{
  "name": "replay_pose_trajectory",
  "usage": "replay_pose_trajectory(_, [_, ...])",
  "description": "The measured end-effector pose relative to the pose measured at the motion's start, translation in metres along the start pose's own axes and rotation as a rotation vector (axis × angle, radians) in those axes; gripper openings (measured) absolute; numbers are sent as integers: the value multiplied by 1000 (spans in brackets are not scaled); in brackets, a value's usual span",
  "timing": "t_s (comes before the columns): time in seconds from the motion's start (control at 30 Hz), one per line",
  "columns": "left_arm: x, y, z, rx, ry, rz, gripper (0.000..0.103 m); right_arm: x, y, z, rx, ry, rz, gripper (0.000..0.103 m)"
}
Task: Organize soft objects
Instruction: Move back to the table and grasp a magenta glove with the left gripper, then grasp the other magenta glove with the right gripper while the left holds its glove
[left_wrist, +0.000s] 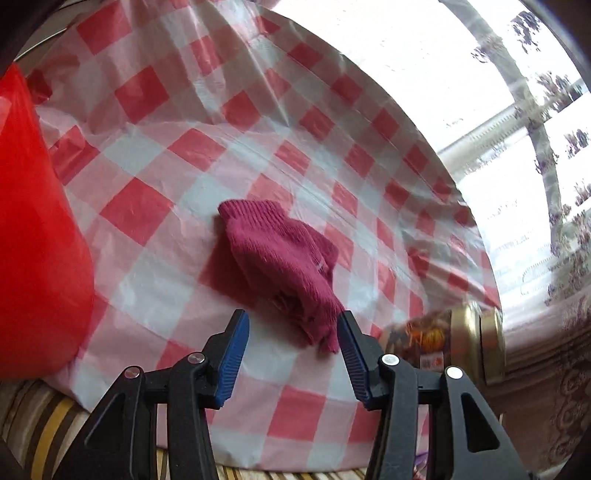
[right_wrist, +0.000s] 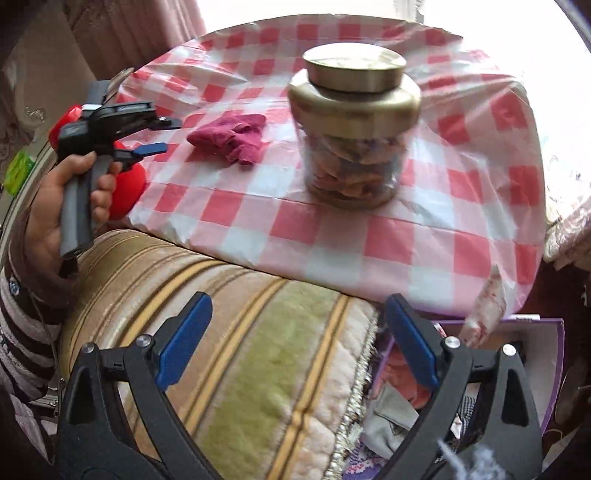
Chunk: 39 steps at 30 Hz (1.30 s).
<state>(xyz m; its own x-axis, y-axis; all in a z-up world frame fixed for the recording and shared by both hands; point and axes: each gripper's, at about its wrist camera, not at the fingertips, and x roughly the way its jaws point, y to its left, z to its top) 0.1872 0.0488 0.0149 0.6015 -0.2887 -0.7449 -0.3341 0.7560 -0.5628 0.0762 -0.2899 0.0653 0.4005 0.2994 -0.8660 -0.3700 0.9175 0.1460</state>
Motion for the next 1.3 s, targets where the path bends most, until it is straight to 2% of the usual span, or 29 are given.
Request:
replay_pose_trajectory(0.13, [30, 5, 34, -74, -4, 39, 54, 11, 37, 35, -64, -39, 39, 96])
replay_pose_trajectory(0.2, [49, 6, 48, -98, 28, 67, 56, 18, 54, 54, -98, -57, 46, 96])
replay_pose_trajectory(0.33, [77, 18, 69, -174, 85, 103, 56, 32, 77, 89, -127, -88, 26, 96])
replay_pose_trajectory(0.5, [96, 21, 78, -195, 110, 136, 63, 53, 86, 129, -97, -121, -29, 96])
replay_pose_trajectory(0.67, [108, 7, 83, -89, 85, 198, 67, 75, 83, 154, -39, -123, -41, 96])
replay_pose_trajectory(0.8, [120, -15, 78, 117, 66, 295, 67, 92, 82, 168, -9, -112, -54, 96])
replay_pose_trajectory(0.83, [123, -19, 75, 167, 53, 314, 59, 96, 81, 170, 1, -111, -55, 96])
replay_pose_trajectory(0.87, [125, -22, 74, 213, 43, 337, 43, 100, 81, 173, 11, -109, -53, 96])
replay_pose_trajectory(0.93, [125, -21, 75, 255, 29, 344, 29, 107, 80, 178, 28, -101, -53, 96])
replay_pose_trajectory(1.03, [119, -11, 79, 229, 23, 288, 15, 119, 79, 186, 45, -86, -52, 96])
replay_pose_trajectory(1.17, [107, -2, 80, 205, -11, 247, 12, 133, 80, 198, 54, -89, -85, 96])
replay_pose_trajectory(1.3, [81, -1, 84, 193, -113, 260, 12, 146, 83, 209, 73, -82, -80, 96])
